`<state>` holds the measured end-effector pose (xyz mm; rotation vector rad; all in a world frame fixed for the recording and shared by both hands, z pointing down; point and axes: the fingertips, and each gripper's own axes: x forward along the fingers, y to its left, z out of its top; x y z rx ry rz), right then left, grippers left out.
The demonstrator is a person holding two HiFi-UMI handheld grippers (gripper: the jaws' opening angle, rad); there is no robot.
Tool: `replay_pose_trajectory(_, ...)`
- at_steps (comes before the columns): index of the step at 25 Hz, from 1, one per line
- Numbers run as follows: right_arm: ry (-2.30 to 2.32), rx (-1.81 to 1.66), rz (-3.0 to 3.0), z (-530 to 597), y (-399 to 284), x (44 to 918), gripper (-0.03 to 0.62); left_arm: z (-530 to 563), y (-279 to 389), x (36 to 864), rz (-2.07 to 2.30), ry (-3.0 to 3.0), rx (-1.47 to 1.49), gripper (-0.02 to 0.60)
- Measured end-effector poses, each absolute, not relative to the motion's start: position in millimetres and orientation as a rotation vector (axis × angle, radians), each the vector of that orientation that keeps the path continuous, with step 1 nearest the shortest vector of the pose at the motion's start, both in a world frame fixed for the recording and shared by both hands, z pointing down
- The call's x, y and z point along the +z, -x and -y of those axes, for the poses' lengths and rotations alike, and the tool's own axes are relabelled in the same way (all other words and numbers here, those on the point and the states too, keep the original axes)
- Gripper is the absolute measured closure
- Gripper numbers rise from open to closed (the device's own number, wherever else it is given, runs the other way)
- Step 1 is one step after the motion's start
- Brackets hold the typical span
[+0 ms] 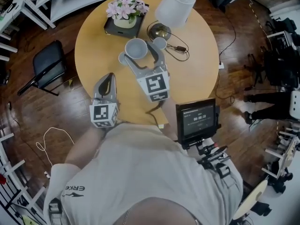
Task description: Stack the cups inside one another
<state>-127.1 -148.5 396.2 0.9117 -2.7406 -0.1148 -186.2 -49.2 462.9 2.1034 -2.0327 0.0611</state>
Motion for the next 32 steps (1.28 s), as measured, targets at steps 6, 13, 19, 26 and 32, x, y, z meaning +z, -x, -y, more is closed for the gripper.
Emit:
replay_pose_trajectory(6, -0.877, -0.107, 2.750, 150, 148, 407, 0.235, 42, 207, 472, 2.067, -2.072, 0.062, 0.580)
replay_pose_trajectory(13, -0.847, -0.051, 2.710, 150, 154, 426, 0.235, 31, 214, 468, 2.079, -2.039, 0.081, 0.580)
replay_pose_trajectory(19, -0.819, 0.008, 2.683, 146, 156, 445, 0.235, 18, 217, 471, 2.086, -1.988, 0.114, 0.580)
replay_pose_trajectory(26, -0.779, 0.082, 2.642, 147, 159, 481, 0.233, 15, 217, 480, 2.075, -1.945, 0.160, 0.580)
replay_pose_trajectory(32, -0.744, 0.159, 2.595, 169, 174, 536, 0.232, 36, 236, 518, 2.050, -1.896, 0.209, 0.580)
